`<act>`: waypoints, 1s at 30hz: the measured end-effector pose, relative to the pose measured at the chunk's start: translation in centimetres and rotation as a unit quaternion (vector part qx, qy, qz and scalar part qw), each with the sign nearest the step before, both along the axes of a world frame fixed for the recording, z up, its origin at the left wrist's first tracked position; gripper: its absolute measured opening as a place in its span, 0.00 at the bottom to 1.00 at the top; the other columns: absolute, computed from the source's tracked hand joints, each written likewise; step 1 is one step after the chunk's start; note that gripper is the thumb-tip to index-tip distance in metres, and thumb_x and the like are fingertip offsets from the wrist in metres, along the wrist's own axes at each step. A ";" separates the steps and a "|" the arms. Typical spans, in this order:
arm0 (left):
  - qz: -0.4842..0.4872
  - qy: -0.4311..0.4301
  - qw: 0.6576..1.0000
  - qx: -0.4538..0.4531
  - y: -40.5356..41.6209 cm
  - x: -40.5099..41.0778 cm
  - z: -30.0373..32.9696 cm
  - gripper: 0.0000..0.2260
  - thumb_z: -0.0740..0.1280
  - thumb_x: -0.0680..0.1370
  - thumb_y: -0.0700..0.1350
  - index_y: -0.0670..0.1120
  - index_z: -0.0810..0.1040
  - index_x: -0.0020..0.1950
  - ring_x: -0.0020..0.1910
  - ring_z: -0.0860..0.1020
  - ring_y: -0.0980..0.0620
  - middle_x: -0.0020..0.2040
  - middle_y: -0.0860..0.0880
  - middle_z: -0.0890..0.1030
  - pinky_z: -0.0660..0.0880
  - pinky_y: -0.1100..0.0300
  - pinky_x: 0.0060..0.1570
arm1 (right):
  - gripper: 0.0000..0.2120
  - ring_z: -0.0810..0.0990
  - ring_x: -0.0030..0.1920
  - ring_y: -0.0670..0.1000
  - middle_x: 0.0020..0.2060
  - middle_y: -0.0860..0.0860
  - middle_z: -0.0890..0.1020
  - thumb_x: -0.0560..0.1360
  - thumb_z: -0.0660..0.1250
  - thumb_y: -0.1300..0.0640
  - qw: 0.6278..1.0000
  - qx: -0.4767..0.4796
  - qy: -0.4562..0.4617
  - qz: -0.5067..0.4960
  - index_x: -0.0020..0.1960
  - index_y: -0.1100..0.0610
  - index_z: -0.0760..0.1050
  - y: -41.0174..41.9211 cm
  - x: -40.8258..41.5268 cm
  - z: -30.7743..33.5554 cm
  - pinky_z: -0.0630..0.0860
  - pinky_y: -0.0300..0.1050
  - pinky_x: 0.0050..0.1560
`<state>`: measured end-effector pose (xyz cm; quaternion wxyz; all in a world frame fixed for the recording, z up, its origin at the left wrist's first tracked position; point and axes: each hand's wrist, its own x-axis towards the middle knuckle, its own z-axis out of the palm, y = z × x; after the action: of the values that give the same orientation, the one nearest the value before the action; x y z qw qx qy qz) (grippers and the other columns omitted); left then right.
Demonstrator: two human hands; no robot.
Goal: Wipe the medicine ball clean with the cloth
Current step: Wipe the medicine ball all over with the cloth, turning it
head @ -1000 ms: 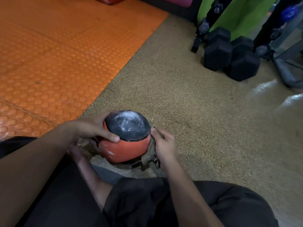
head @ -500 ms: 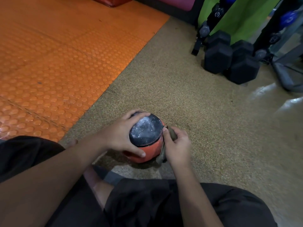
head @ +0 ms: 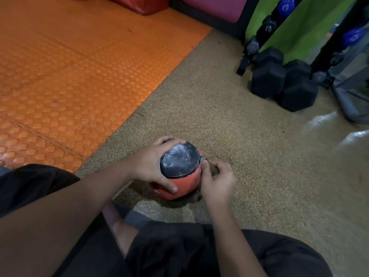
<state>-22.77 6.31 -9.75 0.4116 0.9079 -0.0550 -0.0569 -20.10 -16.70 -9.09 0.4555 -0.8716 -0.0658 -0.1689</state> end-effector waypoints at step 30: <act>-0.018 -0.012 0.999 -0.030 0.8 -0.9 -0.3 0.58 0.87 0.56 0.64 0.71 0.58 0.79 0.78 0.60 0.58 0.79 0.64 0.54 0.63 0.55 0.76 | 0.04 0.77 0.40 0.47 0.43 0.48 0.78 0.79 0.69 0.55 0.989 -0.090 -0.030 0.110 0.48 0.54 0.81 2.0 -4.8 1.6 0.73 0.42 0.40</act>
<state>-23.70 7.10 -10.02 0.4369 0.8946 -0.0782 -0.0522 -24.88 -14.70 -7.49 0.3885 -0.8913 -0.1896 -0.1369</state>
